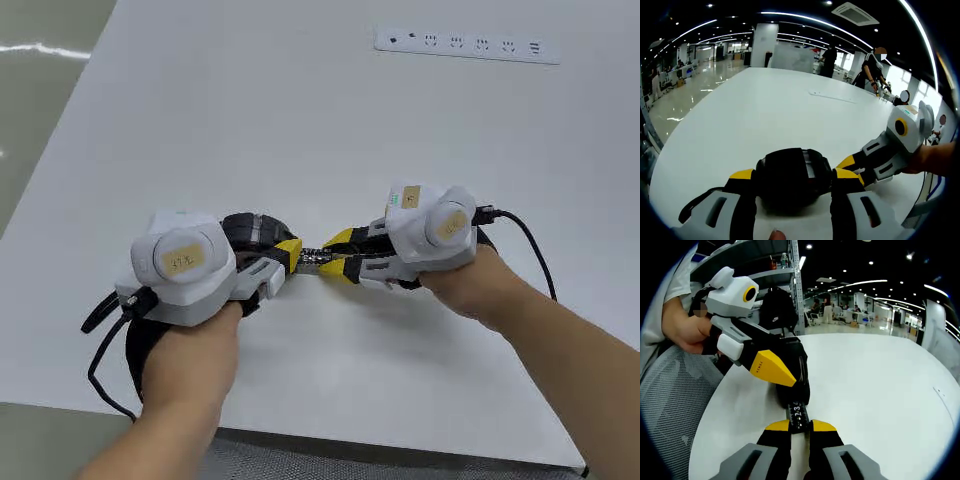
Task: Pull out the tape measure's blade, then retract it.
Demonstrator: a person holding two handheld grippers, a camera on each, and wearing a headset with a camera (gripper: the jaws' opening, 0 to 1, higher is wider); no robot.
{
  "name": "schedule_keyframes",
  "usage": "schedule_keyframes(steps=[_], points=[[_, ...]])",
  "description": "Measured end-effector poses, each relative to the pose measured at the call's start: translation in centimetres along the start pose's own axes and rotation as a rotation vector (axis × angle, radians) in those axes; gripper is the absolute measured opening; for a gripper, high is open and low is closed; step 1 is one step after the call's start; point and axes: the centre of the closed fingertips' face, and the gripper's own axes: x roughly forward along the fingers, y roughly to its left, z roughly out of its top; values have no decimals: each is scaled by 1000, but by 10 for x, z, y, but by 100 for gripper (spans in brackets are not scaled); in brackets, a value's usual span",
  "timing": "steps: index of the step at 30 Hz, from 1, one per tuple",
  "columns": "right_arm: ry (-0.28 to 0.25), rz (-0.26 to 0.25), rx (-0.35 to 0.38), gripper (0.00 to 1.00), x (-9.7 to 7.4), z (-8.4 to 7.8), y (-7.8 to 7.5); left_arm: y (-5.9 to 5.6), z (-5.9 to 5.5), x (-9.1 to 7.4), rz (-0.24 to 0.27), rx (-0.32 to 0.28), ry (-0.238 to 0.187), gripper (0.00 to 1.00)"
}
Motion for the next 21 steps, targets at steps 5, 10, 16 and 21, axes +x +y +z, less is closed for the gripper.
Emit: schedule_keyframes(steps=[5,10,16,21], points=[[-5,3,0,9,5,3,1,0,0,0,1,-1,-2,55],[-15,8,4,9,8,5,2,0,0,0,1,-2,-2,55],[-18,8,5,10,9,7,1,0,0,0,2,-3,-6,55],[-20,2,10,10,11,7,1,0,0,1,4,-4,-6,55]])
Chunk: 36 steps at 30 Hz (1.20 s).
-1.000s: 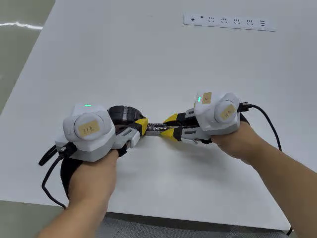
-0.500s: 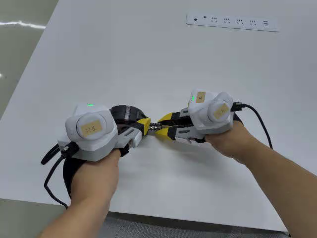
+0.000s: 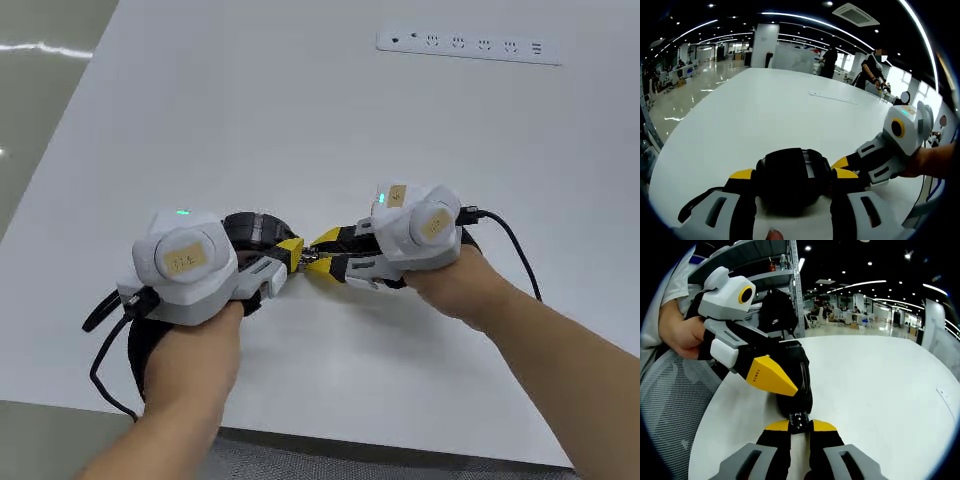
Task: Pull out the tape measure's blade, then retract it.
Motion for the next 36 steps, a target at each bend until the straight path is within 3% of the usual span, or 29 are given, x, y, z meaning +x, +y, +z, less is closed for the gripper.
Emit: schedule_keyframes(steps=[22,26,36], points=[[-6,-30,47,18,-10,1,-4,1,-1,2,-19,-22,-5,58],[-8,-50,51,19,-21,-1,-6,5,0,-2,-40,-33,-25,59],[-12,-113,95,25,-48,-11,-5,7,5,-18,-94,34,-52,62]])
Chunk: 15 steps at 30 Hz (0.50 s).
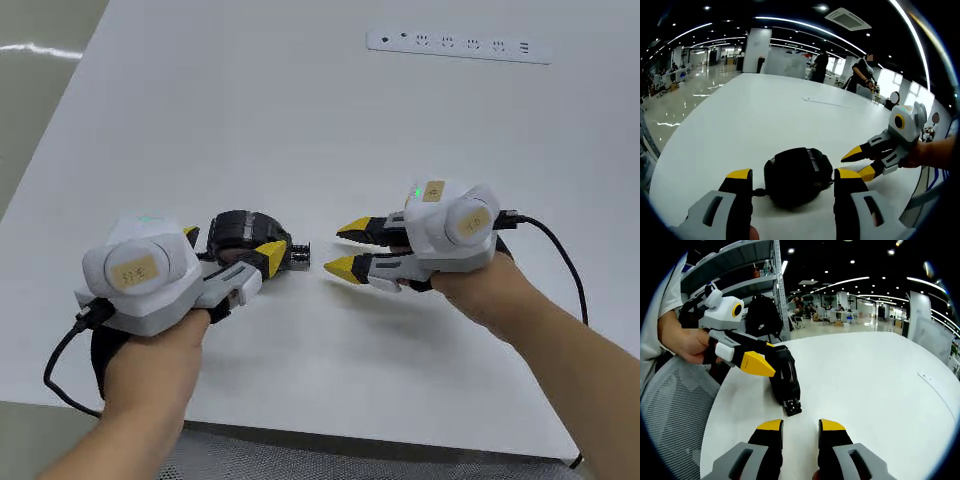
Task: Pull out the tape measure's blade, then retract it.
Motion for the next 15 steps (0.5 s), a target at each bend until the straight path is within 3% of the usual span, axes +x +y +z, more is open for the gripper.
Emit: schedule_keyframes(steps=[4,15], points=[[-10,-15,32,28,-10,-3,0,-2,4,-9,-24,35,-13,63],[0,-83,65,39,-42,-13,2,-9,2,-24,-104,100,11,64]])
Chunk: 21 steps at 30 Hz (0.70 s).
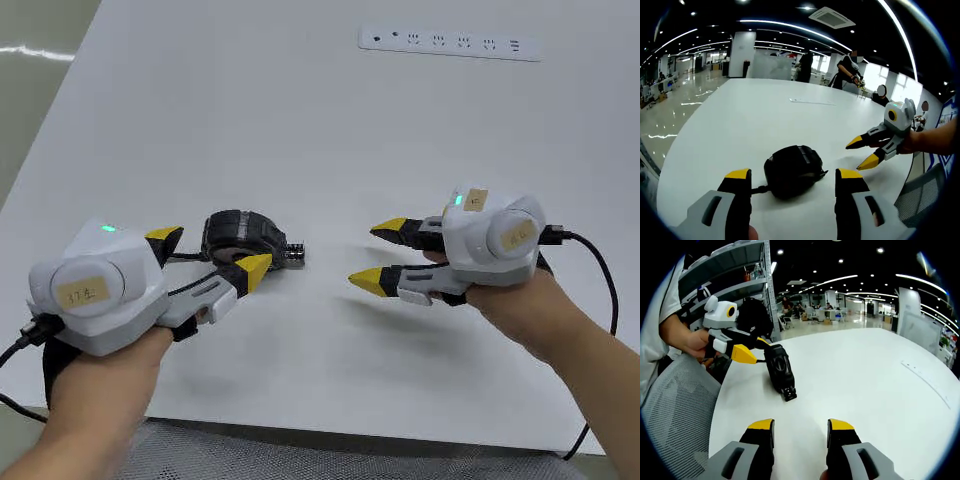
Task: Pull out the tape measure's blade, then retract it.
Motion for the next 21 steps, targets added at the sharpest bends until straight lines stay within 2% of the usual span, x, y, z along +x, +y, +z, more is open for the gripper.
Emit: schedule_keyframes(steps=[5,11,21], points=[[0,-27,35,44,-13,-8,-5,-5,-6,-6,-47,34,11,65],[8,-62,40,53,-29,-12,-6,-9,-11,-13,-95,69,28,69],[20,-113,55,62,-55,-24,-3,-1,-14,-27,-133,118,44,74]])
